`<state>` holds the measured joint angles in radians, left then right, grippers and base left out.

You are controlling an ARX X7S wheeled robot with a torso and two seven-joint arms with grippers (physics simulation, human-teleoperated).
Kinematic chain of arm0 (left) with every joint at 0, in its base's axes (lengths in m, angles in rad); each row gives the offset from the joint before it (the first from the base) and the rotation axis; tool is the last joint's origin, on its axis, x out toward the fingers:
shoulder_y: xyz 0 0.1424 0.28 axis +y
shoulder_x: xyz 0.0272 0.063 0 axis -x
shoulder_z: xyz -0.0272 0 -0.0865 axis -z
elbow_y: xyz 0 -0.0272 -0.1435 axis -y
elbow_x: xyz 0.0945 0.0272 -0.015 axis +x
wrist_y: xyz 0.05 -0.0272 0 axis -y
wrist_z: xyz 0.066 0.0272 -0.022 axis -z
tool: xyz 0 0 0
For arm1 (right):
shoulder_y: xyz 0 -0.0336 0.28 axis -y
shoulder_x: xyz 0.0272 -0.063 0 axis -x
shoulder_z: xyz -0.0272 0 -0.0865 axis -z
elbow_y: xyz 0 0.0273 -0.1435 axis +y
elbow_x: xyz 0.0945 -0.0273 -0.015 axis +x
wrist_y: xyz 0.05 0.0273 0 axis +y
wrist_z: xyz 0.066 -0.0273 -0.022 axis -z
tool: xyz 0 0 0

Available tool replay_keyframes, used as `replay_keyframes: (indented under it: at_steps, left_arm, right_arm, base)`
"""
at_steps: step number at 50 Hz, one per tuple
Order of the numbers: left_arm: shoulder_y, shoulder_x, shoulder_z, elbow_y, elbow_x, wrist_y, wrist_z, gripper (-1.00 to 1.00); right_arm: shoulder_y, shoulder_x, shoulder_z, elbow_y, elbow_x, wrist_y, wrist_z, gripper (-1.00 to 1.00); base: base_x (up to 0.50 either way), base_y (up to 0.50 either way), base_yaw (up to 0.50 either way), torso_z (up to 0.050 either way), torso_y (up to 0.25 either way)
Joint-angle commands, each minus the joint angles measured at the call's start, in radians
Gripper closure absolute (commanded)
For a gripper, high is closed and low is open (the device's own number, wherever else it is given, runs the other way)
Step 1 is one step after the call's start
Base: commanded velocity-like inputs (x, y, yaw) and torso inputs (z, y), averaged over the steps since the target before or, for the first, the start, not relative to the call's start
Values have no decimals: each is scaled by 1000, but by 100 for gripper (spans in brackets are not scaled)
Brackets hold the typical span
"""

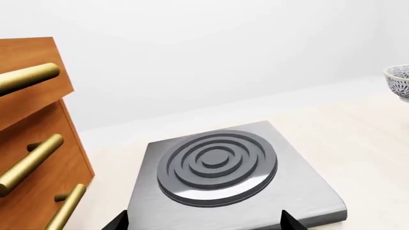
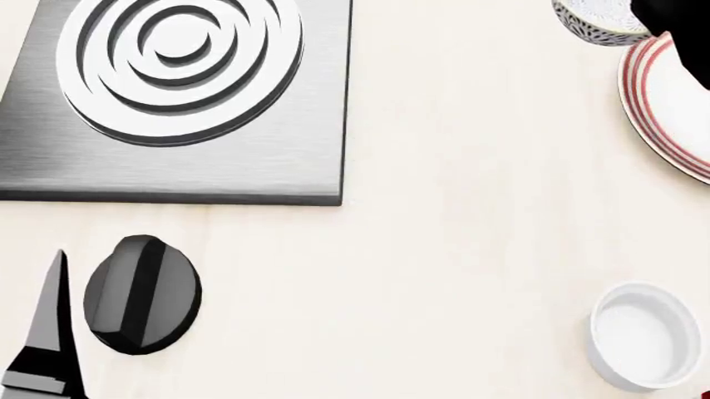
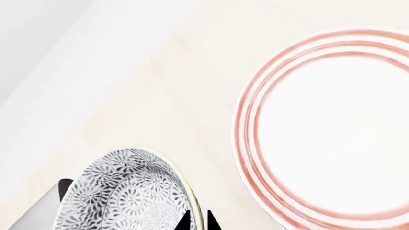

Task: Pick the akita bowl next to the ramekin and place it on the plate.

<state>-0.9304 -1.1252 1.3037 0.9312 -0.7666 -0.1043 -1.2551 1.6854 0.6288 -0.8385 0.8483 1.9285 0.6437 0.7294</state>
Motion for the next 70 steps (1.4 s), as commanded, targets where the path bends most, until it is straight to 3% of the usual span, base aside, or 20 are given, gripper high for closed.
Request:
replay_keyframes:
  at_steps: [1,70]
  left_arm:
    - [8,-10,-1,-1,5,11,0,-100]
    - [17,-8,-7,-1,7,11,2,-100]
  right_arm:
    - [12,14,16,15,-9,-4,-17,100]
    - [-124,233,107,-212,61,-65,139,100]
  base:
    - [0,0,0,0,0]
    - [0,0,0,0,0]
